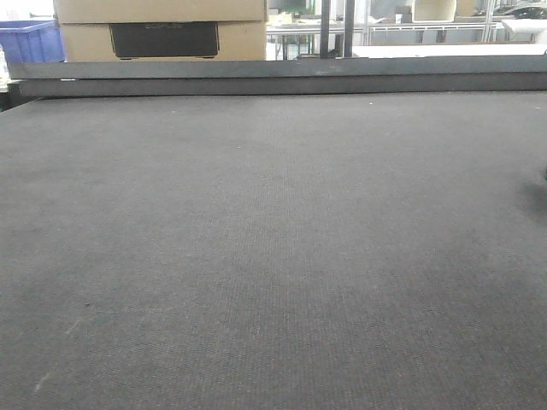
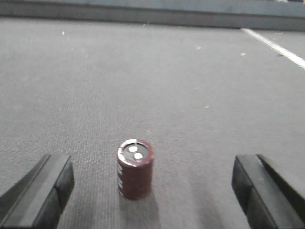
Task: Place cylindrical capacitor in blue bin on shelf
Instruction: 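Close the right gripper on the dark-red capacitor and the left on the orange cylinder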
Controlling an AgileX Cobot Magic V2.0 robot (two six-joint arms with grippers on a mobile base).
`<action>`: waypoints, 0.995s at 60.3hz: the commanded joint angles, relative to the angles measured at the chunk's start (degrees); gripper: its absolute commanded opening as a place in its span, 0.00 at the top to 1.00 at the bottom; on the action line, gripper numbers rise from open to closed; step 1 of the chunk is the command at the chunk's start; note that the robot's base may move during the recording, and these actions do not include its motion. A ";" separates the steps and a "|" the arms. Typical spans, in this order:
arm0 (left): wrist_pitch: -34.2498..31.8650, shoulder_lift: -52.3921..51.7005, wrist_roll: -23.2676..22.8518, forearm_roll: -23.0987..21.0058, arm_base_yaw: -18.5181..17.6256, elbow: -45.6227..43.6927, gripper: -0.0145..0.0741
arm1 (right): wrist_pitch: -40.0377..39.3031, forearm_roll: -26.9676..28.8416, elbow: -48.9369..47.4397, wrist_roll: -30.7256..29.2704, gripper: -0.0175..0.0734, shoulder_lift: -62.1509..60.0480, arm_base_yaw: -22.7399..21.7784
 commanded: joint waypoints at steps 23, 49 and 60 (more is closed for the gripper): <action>-1.58 0.02 -0.06 -0.43 -0.39 -0.49 0.26 | -3.67 -0.74 -12.28 0.09 0.18 15.17 -0.04; -1.58 0.02 -0.06 -0.43 -0.39 -0.49 0.26 | -2.21 -0.10 -15.15 0.09 0.37 18.79 -0.04; -1.70 0.02 -0.06 -0.47 -0.39 -0.49 0.26 | -2.21 -0.10 -15.15 0.09 0.83 18.79 -0.04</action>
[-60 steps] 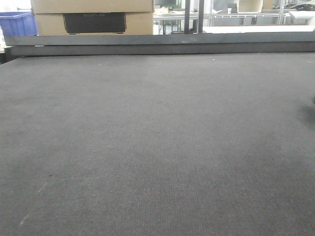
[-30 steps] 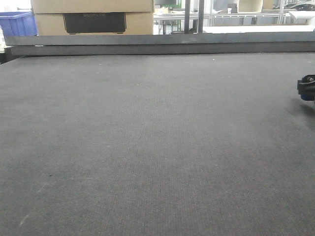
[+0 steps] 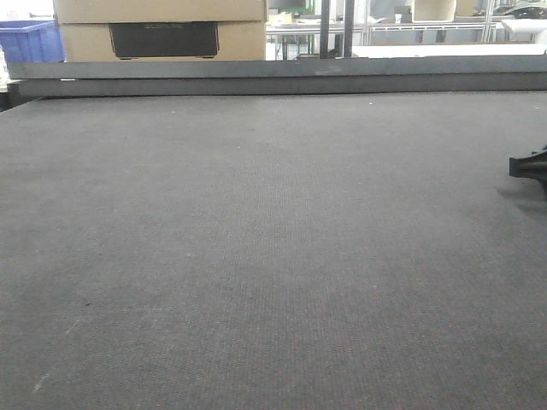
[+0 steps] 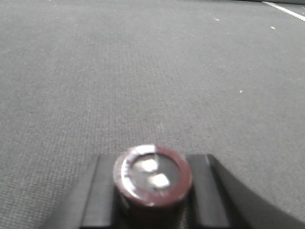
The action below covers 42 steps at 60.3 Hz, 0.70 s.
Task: Place cylindrical capacitor in blue bin on shelf
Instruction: 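Close the right gripper on the dark-red capacitor and the left on the orange cylinder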
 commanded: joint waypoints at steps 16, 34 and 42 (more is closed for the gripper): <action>-0.28 0.02 -0.06 -0.47 -0.39 0.44 0.26 | 0.68 0.05 -0.18 0.09 0.99 -5.95 -0.04; -11.26 4.31 -0.06 -0.47 0.36 12.99 0.26 | 12.00 -2.63 0.05 0.09 0.99 -26.34 -0.04; -28.54 9.60 -0.06 -2.50 1.33 20.75 0.26 | 19.21 -3.42 0.05 0.09 0.99 -35.83 -0.04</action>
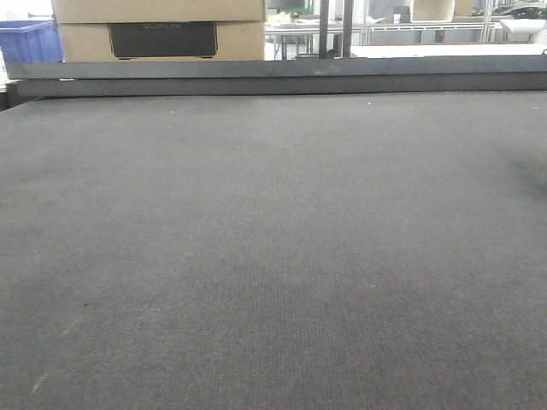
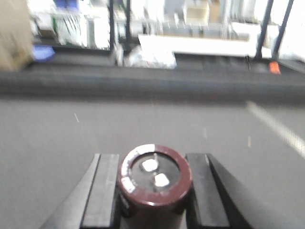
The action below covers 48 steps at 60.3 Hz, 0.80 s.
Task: Place cylindrical capacitor in blue bin on shelf
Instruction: 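Close the right gripper on the dark-red capacitor and the left on the orange cylinder, then lift both held cylinders off the table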
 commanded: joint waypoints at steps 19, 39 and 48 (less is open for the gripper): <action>-36.68 32.36 -0.06 -7.87 2.14 3.52 0.26 | 14.69 -0.96 0.05 0.09 0.99 -19.43 -0.04; -37.06 56.27 -0.06 -7.87 2.14 -14.20 0.26 | 18.05 -1.00 0.05 0.09 0.99 -23.36 -0.04; -36.68 62.18 -0.06 -8.10 2.14 -19.72 0.26 | 18.91 -1.00 0.05 0.09 0.99 -23.36 -0.04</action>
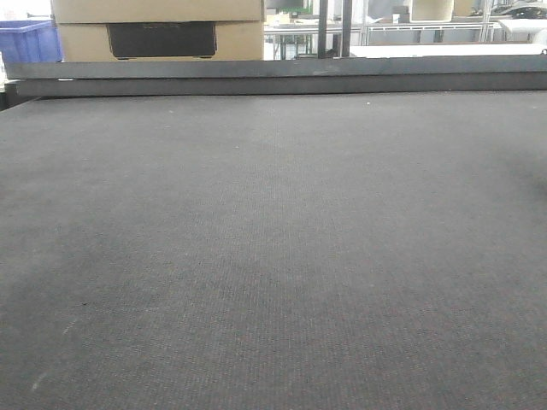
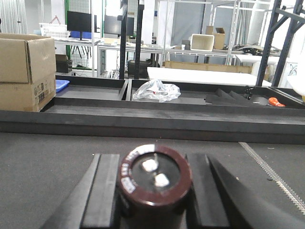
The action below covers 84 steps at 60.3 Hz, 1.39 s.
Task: Place cylindrical capacitor in blue bin on shelf
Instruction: 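Lift both held cylinders off the table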
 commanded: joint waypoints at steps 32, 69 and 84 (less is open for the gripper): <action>-7.56 16.15 -0.06 -4.23 0.16 -8.87 0.26 | 0.13 -0.45 0.05 0.09 0.99 -0.57 -0.04; -3.31 18.42 -0.06 -0.47 1.78 -13.57 0.96 | 4.79 -0.45 0.05 0.09 0.99 -0.57 -0.04; 22.64 5.31 -0.06 6.41 0.95 -16.88 0.96 | 20.06 -0.45 -3.30 0.09 0.99 -0.57 -0.04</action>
